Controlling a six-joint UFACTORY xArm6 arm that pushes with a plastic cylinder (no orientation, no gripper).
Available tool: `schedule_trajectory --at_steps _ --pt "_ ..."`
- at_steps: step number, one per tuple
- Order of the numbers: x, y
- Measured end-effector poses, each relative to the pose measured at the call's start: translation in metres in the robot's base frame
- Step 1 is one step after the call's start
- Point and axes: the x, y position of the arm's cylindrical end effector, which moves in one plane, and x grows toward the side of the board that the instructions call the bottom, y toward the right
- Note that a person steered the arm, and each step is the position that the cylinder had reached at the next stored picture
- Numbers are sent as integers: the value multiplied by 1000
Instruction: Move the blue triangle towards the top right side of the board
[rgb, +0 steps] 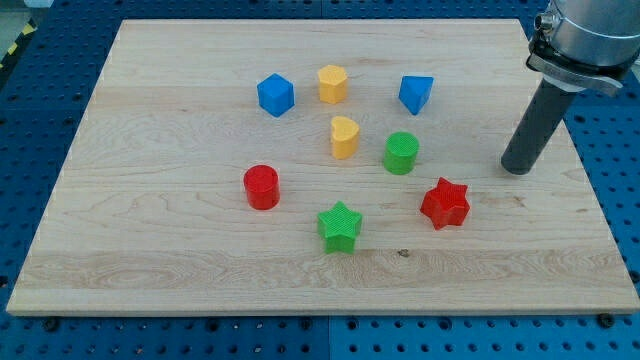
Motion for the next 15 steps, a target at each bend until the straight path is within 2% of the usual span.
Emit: schedule_trajectory --at_steps 2,3,4,5,6,7,8,12,15 --pt "-3 0" --pt "-46 -25" --pt "-63 -54" --pt "-57 -60" --pt "-49 -109" --pt "-53 -112" --pt "-91 -126" --pt "-100 -89" --pt "-154 -80"
